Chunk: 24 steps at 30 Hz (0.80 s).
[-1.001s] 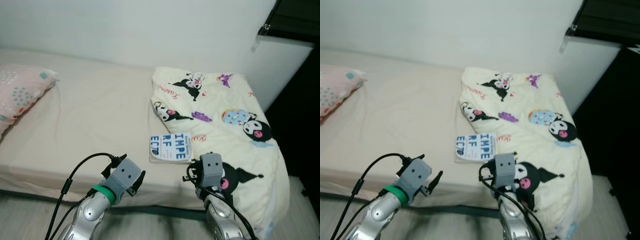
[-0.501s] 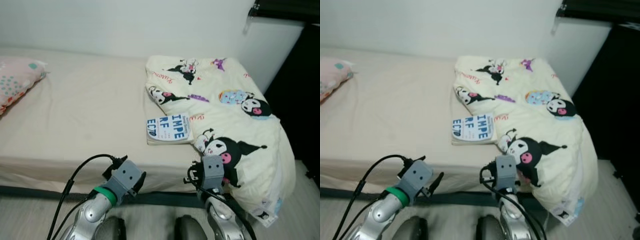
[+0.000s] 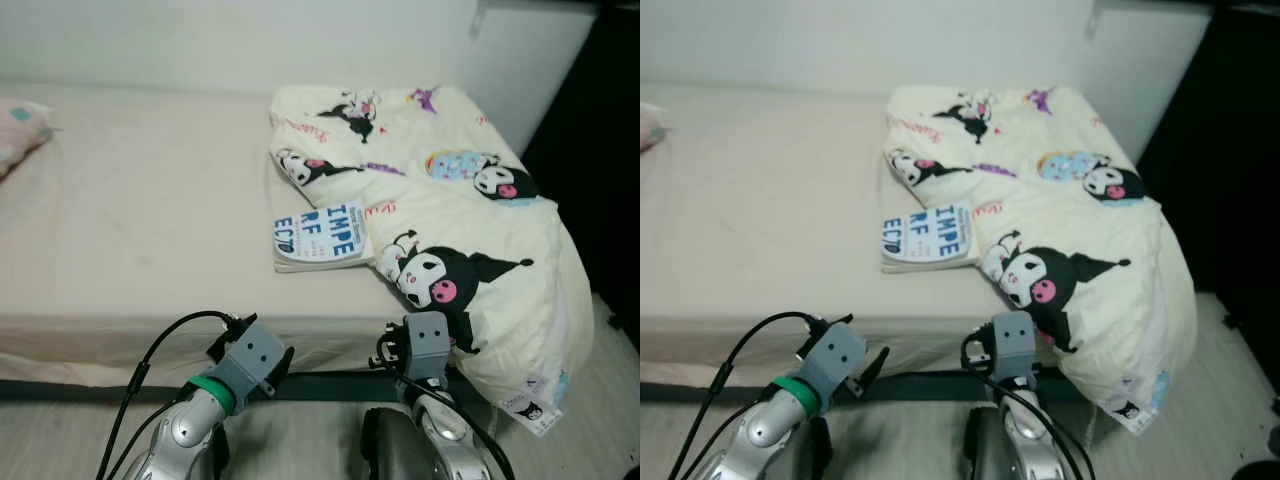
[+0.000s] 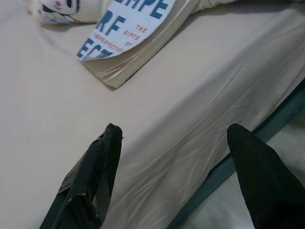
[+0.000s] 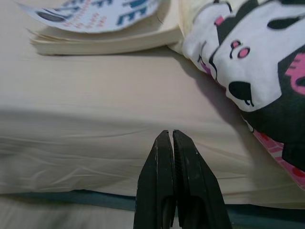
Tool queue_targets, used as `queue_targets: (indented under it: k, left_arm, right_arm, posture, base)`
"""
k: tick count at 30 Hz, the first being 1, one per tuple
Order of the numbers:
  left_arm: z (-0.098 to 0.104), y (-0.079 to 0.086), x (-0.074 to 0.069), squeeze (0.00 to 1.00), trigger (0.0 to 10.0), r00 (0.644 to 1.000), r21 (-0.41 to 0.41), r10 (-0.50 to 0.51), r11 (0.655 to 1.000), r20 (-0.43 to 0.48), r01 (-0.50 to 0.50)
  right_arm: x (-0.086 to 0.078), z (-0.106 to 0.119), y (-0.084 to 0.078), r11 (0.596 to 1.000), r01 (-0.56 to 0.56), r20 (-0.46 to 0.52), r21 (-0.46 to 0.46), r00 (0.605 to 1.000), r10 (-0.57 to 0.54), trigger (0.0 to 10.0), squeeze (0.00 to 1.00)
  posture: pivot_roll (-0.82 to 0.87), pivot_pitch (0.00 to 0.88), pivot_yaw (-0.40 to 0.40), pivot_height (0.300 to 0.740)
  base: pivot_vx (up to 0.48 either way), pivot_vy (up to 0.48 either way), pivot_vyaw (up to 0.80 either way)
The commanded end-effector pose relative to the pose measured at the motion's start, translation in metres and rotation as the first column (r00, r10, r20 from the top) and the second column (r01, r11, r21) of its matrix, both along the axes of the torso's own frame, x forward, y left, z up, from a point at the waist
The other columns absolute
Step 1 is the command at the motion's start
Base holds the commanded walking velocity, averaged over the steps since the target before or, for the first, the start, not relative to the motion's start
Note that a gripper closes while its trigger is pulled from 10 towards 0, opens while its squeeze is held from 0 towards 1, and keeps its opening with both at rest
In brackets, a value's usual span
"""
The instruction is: Clean up the room
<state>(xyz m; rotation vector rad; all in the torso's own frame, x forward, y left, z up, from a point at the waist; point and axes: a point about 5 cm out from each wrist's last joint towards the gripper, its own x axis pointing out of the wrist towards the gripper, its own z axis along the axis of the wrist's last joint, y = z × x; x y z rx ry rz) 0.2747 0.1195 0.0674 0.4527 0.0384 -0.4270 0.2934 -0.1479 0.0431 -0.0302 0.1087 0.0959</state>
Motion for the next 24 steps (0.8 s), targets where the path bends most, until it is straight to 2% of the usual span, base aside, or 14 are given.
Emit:
queue_targets:
  k: [1,5,8,10,12,14,15,16,18,21,22,23,24]
  left_arm:
    - [-0.002,0.0,-0.003,0.0,10.0,1.0,0.001,-0.006,1.0,-0.009,0.006]
    - [0.003,0.006,0.002,0.0,10.0,0.999,0.046,0.005,0.999,0.037,-0.007]
    - [0.021,0.023,0.016,0.0,10.0,0.99,0.142,-0.001,0.99,0.139,-0.019]
    - [0.021,0.023,0.016,0.0,10.0,0.99,0.142,-0.001,0.99,0.139,-0.019]
    - [0.031,0.032,0.025,0.0,10.0,0.982,0.204,-0.029,0.979,0.187,-0.01]
    - [0.031,0.032,0.025,0.0,10.0,0.982,0.204,-0.029,0.979,0.187,-0.01]
    - [0.036,0.036,0.031,0.0,10.0,0.978,0.253,-0.06,0.967,0.202,0.007]
    - [0.036,0.036,0.031,0.0,10.0,0.978,0.253,-0.06,0.967,0.202,0.007]
    - [0.042,0.042,0.046,0.0,10.0,0.972,0.352,-0.129,0.934,0.198,0.052]
    - [0.042,0.044,0.053,0.0,10.0,0.972,0.398,-0.15,0.915,0.181,0.068]
    - [0.042,0.046,0.059,0.0,10.0,0.973,0.433,-0.16,0.899,0.165,0.074]
    - [0.044,0.048,0.066,0.13,10.0,0.972,0.474,-0.169,0.877,0.162,0.073]
    - [0.044,0.048,0.066,0.13,10.0,0.972,0.474,-0.169,0.877,0.162,0.073]
  right_arm:
    - [-0.003,-0.003,-0.002,1.0,0.0,-0.016,-0.005,1.0,0.0,10.0,0.0]
    - [-0.003,-0.002,-0.002,1.0,-0.004,-0.011,0.0,1.0,0.004,10.0,0.0]
    - [-0.002,0.003,0.001,0.999,-0.016,0.011,0.033,1.0,0.016,10.0,0.0]
    - [-0.002,0.003,0.001,0.999,-0.016,0.011,0.033,1.0,0.016,10.0,0.0]
    - [0.001,0.011,0.003,0.997,-0.028,0.044,0.07,0.999,0.025,10.0,0.0]
    - [0.001,0.011,0.003,0.997,-0.028,0.044,0.07,0.999,0.025,10.0,0.0]
    - [0.003,0.018,0.004,0.995,-0.031,0.067,0.096,0.997,0.025,10.0,0.0]
    - [0.003,0.018,0.004,0.995,-0.031,0.067,0.096,0.997,0.025,10.0,0.0]
    - [0.01,0.038,0.005,0.988,-0.023,0.13,0.152,0.991,0.003,10.0,0.0]
    - [0.013,0.05,0.004,0.984,-0.018,0.167,0.178,0.986,-0.012,10.0,0.0]
    - [0.014,0.064,0.003,0.979,-0.013,0.204,0.203,0.978,-0.029,10.0,0.0]
    - [0.015,0.082,0.001,0.973,-0.018,0.254,0.231,0.966,-0.043,10.0,0.0]
    - [0.015,0.082,0.001,0.973,-0.018,0.254,0.231,0.966,-0.043,10.0,0.0]
  posture:
    - [-0.02,0.067,-0.001,0.545]
    - [-0.02,0.075,-0.003,0.53]
    - [-0.01,0.087,-0.006,0.51]
    - [-0.01,0.087,-0.006,0.51]
    - [-0.01,0.103,-0.007,0.505]
    - [-0.01,0.103,-0.007,0.505]
    - [-0.01,0.111,-0.005,0.505]
    - [-0.01,0.111,-0.005,0.505]
    - [-0.03,0.144,0.001,0.505]
    - [-0.04,0.153,0.002,0.505]
    - [-0.06,0.178,0.005,0.505]
    - [-0.08,0.198,0.007,0.505]
    - [-0.08,0.198,0.007,0.505]
  base:
    - [0.0,0.0,0.0]
    - [0.0,0.0,0.0]
    - [0.0,0.0,0.0]
    - [0.0,0.0,0.0]
    - [0.0,0.0,0.0]
    - [0.0,0.0,0.0]
    - [0.0,0.0,0.0]
    - [0.0,0.0,0.0]
    - [0.0,0.0,0.0]
    - [0.0,0.0,0.0]
    - [0.0,0.0,0.0]
    - [0.0,0.0,0.0]
    - [0.0,0.0,0.0]
